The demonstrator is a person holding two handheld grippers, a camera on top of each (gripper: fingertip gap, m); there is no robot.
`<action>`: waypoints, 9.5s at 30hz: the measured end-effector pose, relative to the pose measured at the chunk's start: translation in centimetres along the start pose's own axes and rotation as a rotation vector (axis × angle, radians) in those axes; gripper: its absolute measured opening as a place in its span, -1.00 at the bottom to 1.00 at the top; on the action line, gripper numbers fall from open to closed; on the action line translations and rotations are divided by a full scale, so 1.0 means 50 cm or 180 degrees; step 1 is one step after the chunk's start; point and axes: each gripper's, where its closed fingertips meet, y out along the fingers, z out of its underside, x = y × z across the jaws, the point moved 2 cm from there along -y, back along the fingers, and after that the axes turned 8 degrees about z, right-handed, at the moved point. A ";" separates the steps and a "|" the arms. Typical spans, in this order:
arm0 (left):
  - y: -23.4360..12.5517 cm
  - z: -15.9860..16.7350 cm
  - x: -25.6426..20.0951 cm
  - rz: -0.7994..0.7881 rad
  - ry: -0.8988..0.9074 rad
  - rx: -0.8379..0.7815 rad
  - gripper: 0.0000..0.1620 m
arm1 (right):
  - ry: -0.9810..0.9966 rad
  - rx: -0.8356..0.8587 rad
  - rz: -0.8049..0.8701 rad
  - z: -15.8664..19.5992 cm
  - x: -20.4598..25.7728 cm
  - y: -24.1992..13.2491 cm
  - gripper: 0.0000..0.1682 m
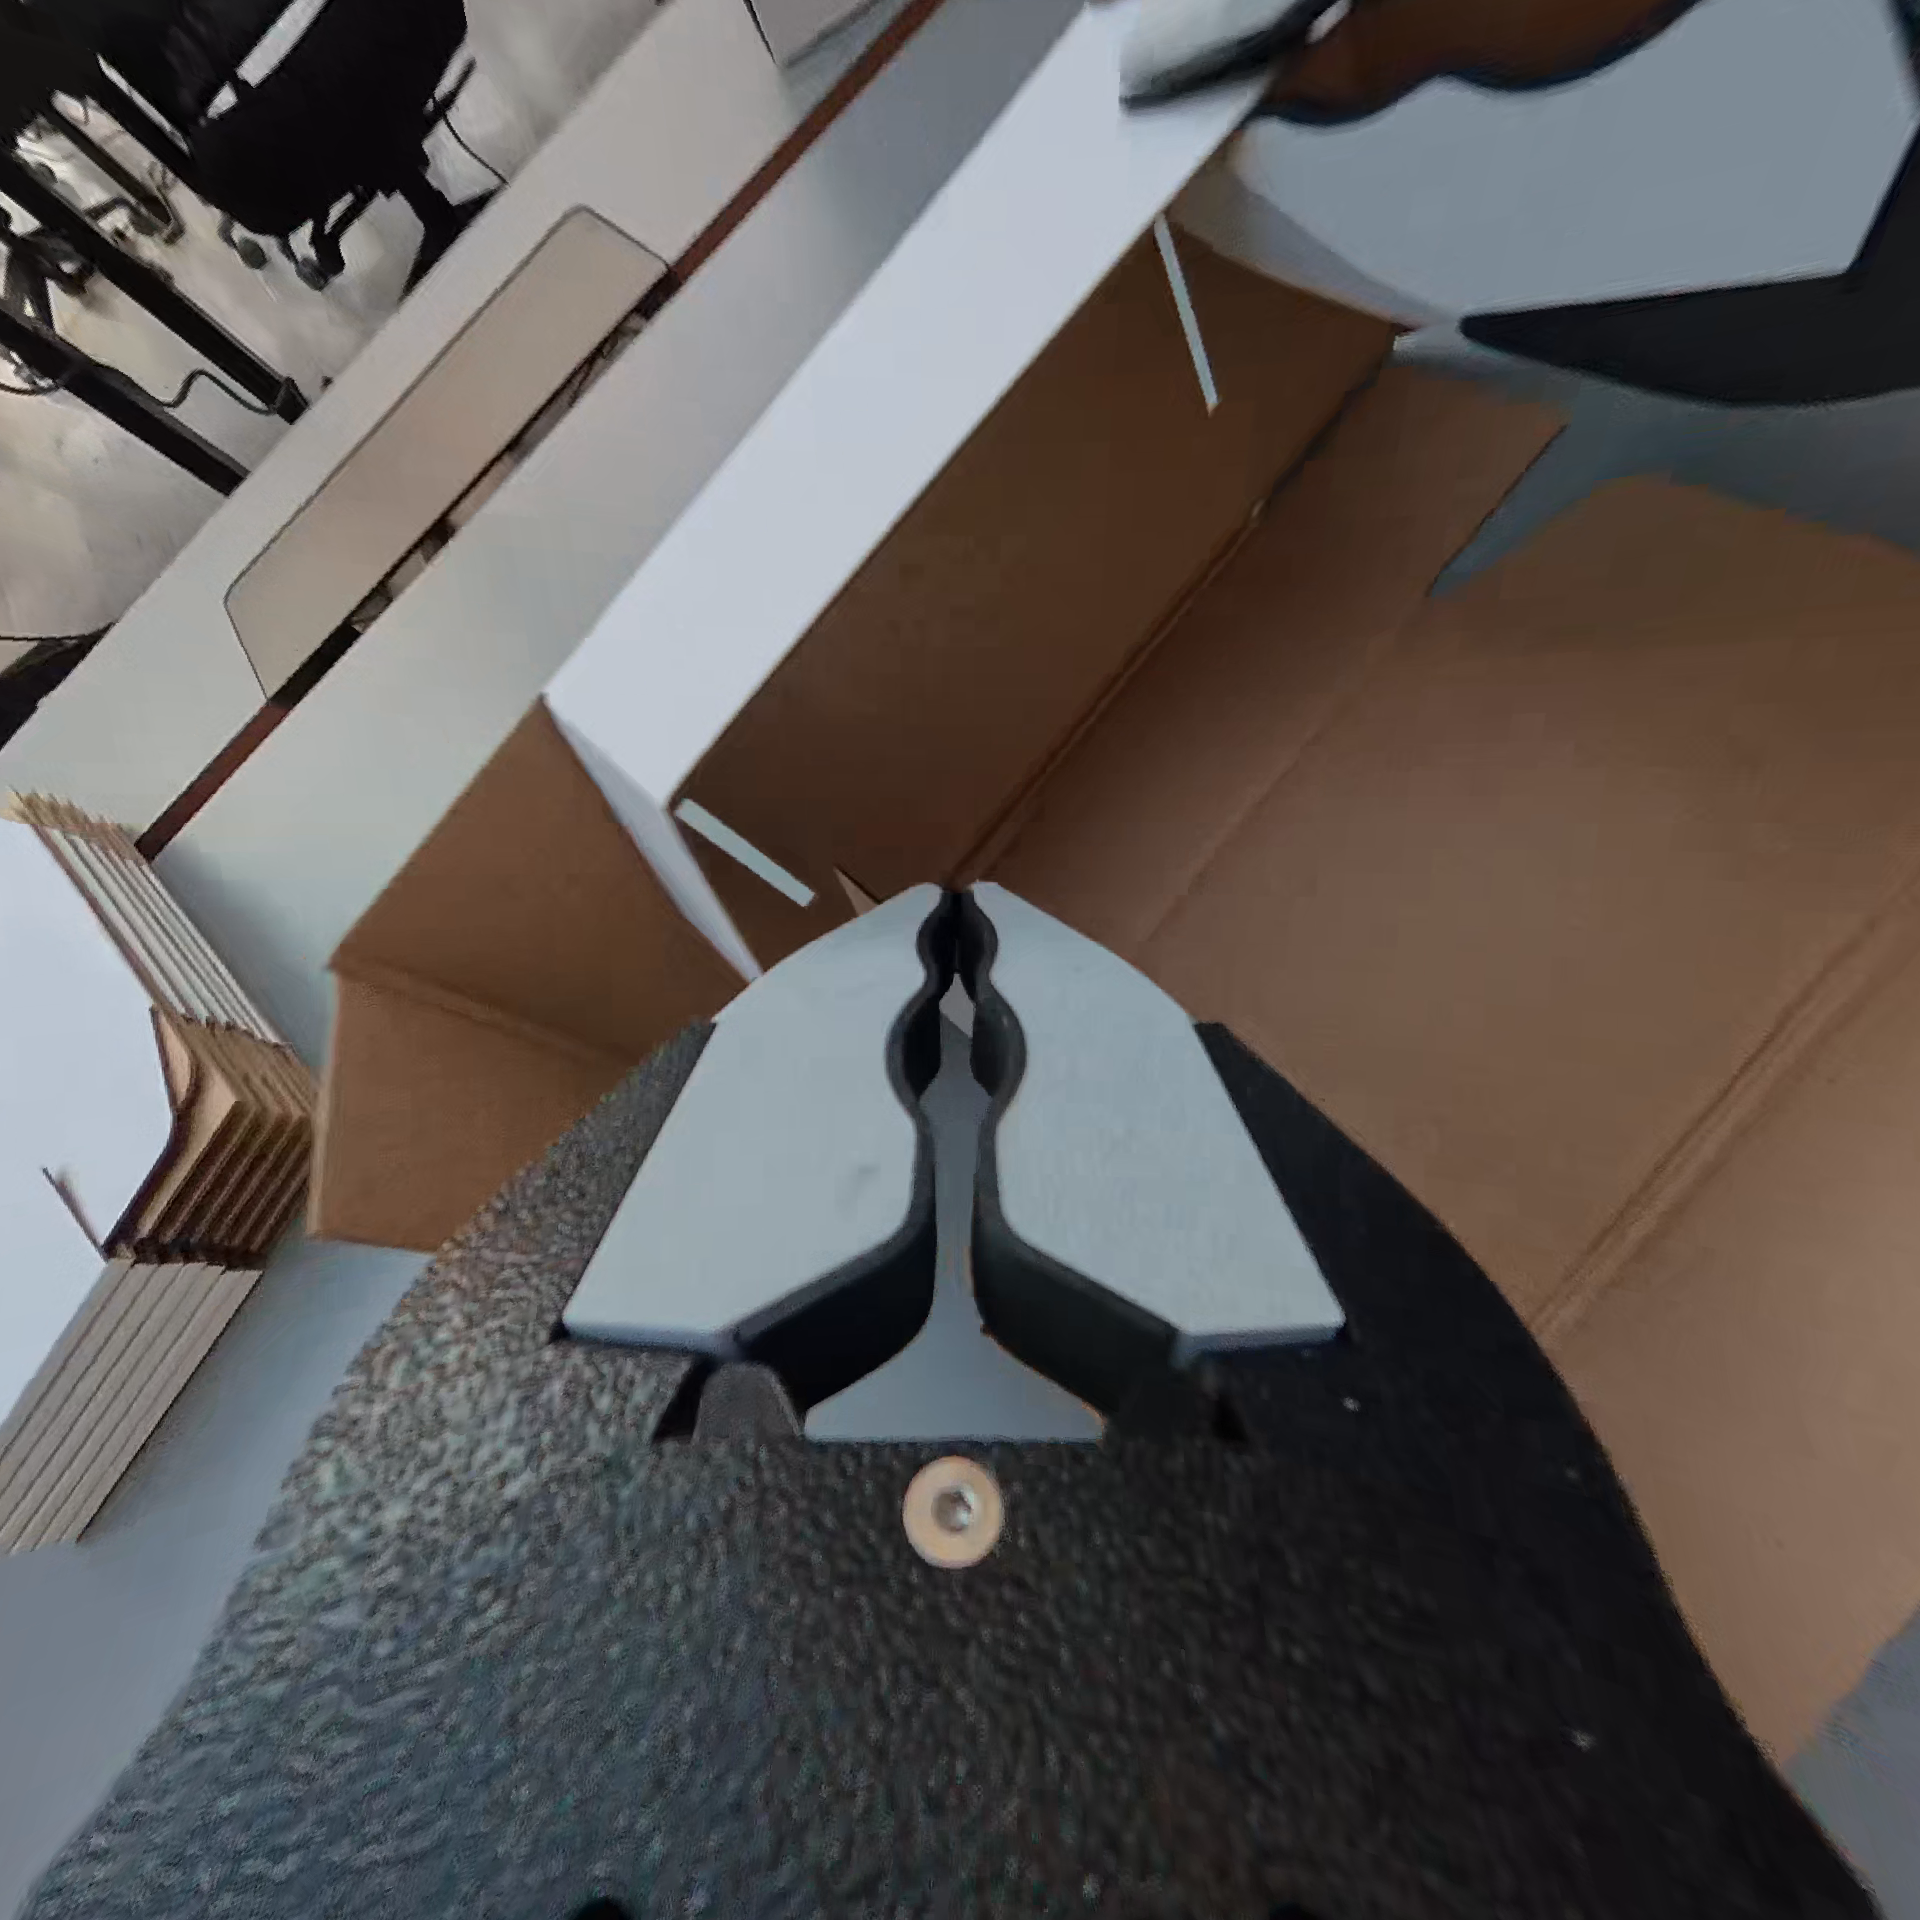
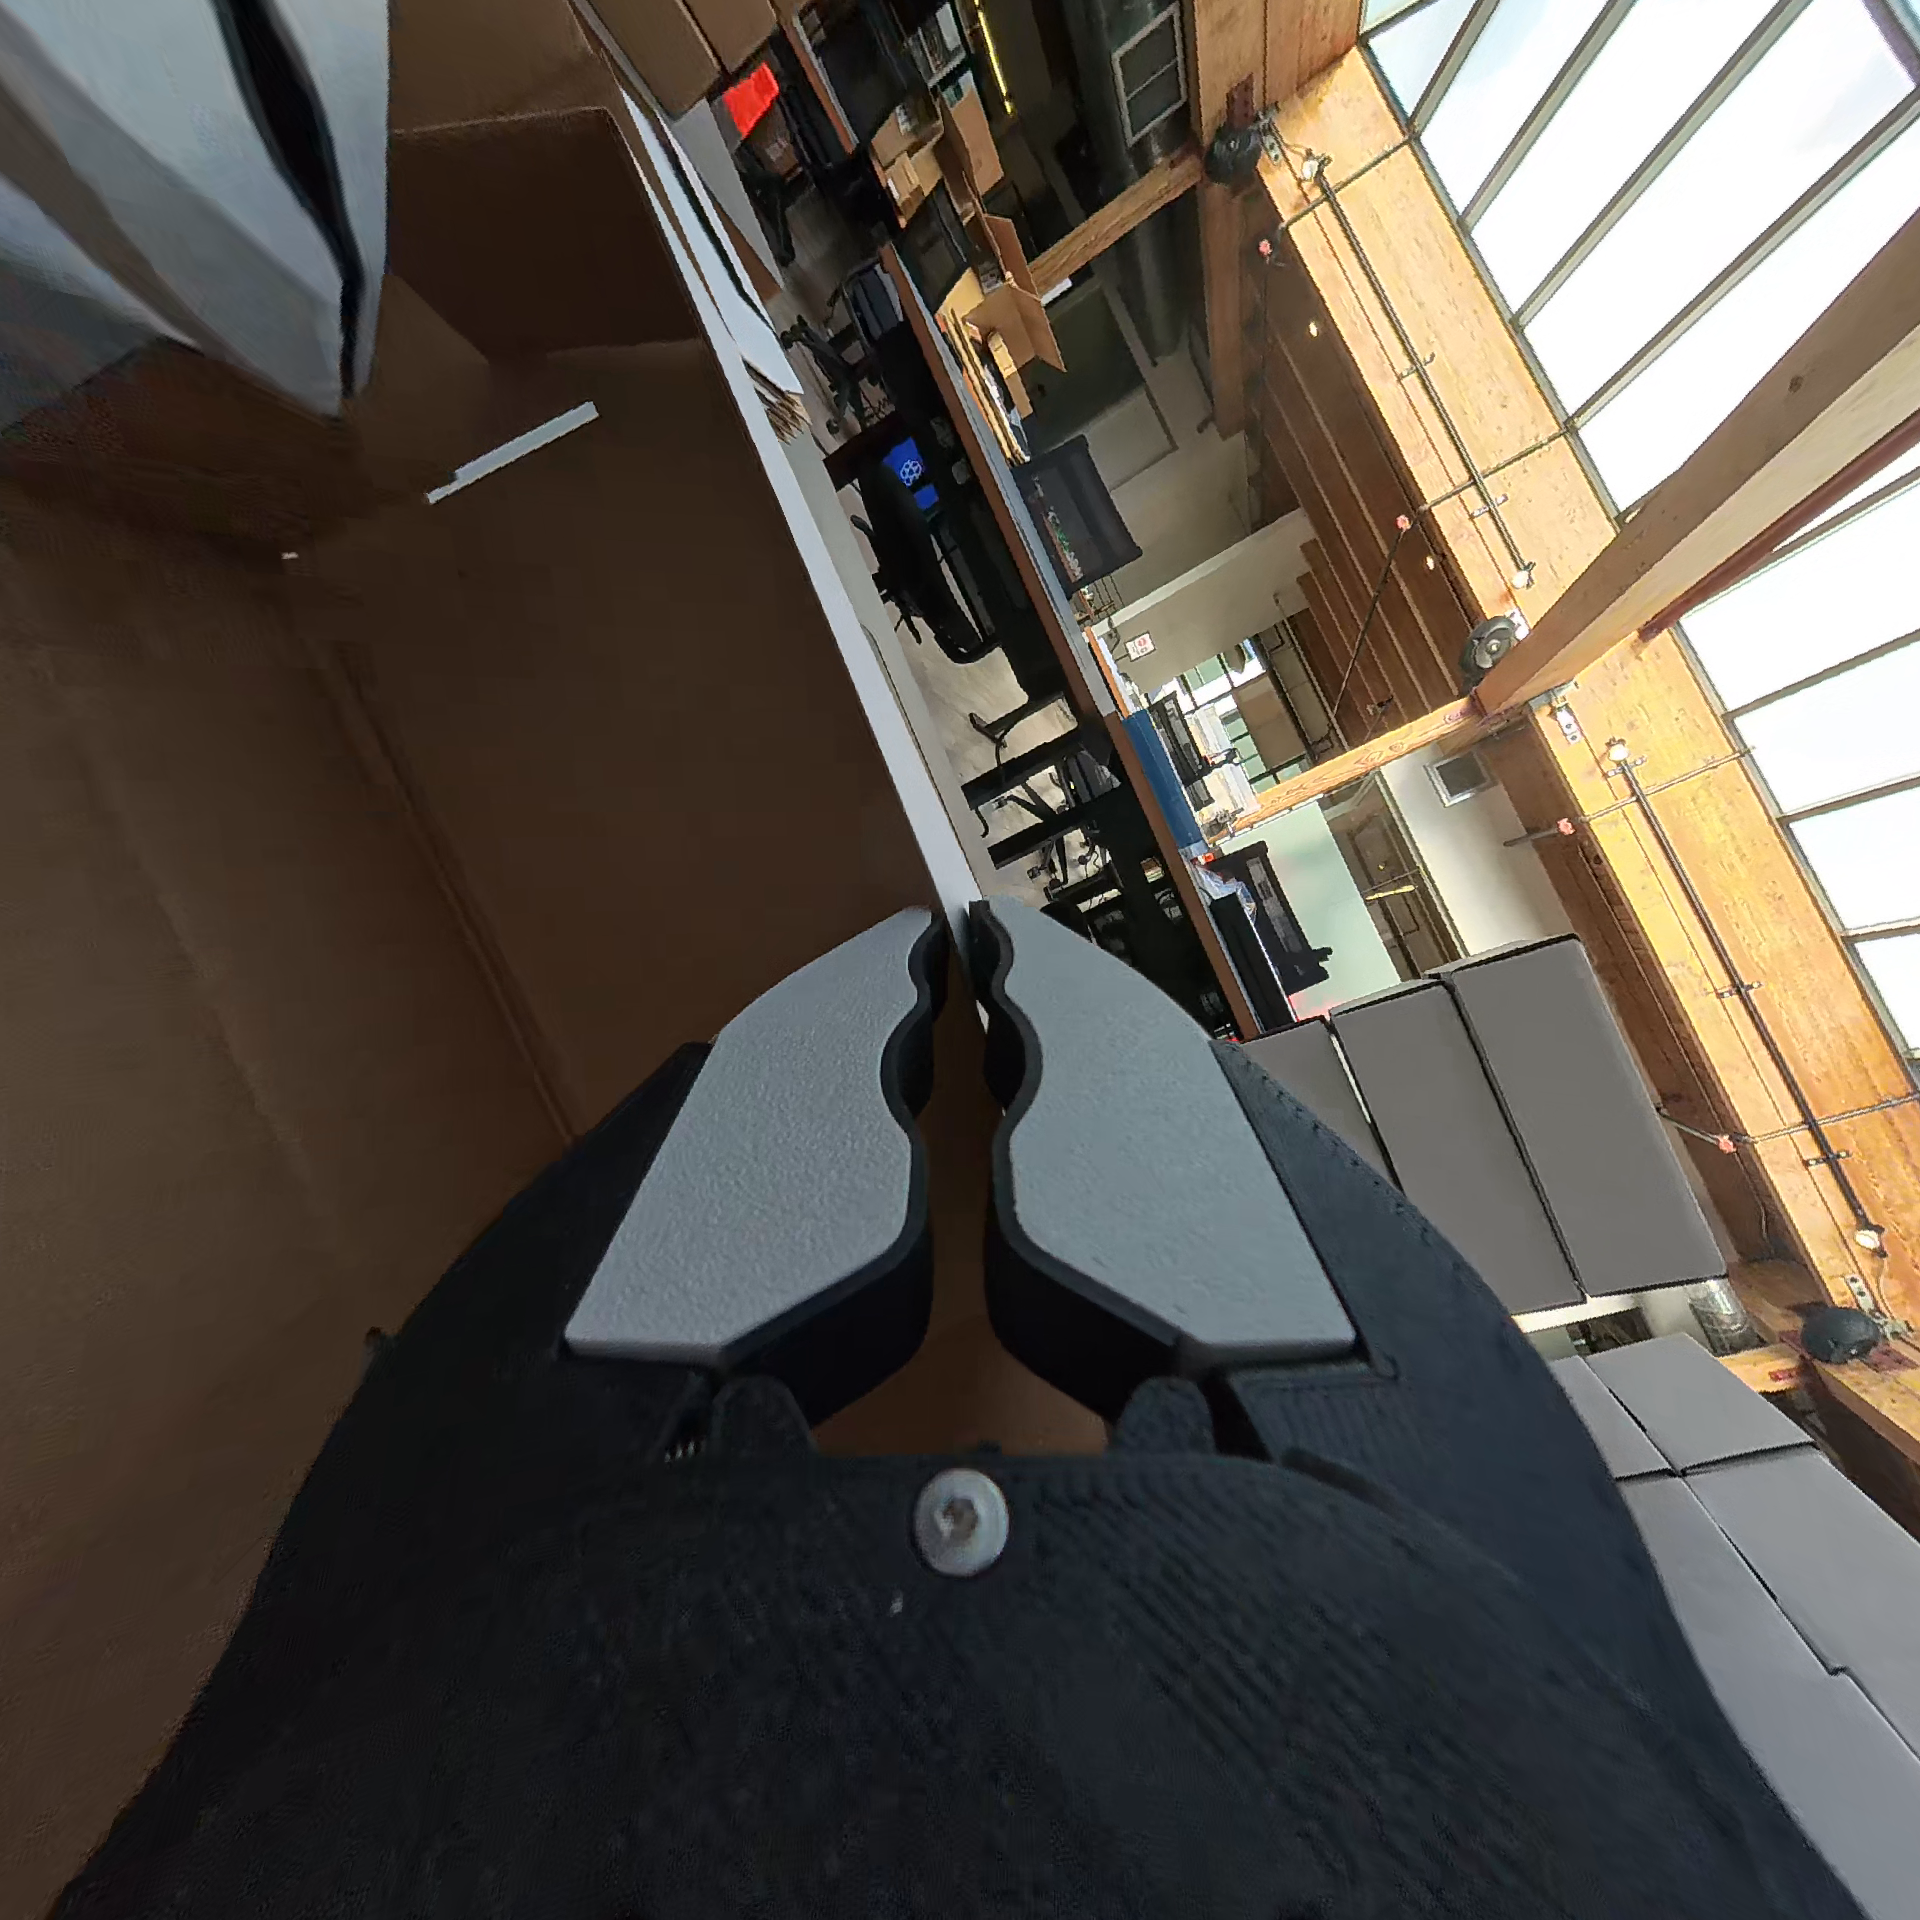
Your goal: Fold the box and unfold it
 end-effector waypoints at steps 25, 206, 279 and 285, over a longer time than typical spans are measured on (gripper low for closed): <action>-0.005 0.070 0.187 0.0379 -0.0234 -0.0531 -1.00 | -0.0885 0.0302 0.0170 -0.006 0.006 -0.011 -0.97; -0.096 -0.053 0.203 -0.1522 -0.1967 -0.1155 -0.90 | 0.0088 0.1358 0.0623 -0.082 -0.016 -0.035 -1.00; -0.100 -0.092 0.133 -0.1504 -0.1559 -0.1537 -0.93 | 0.6104 -0.0180 -0.1100 -0.157 -0.052 -0.030 -1.00; -0.133 -0.076 0.179 -0.1676 -0.1716 -0.1618 -0.93 | 0.5806 0.0186 -0.1114 -0.149 -0.017 -0.053 -1.00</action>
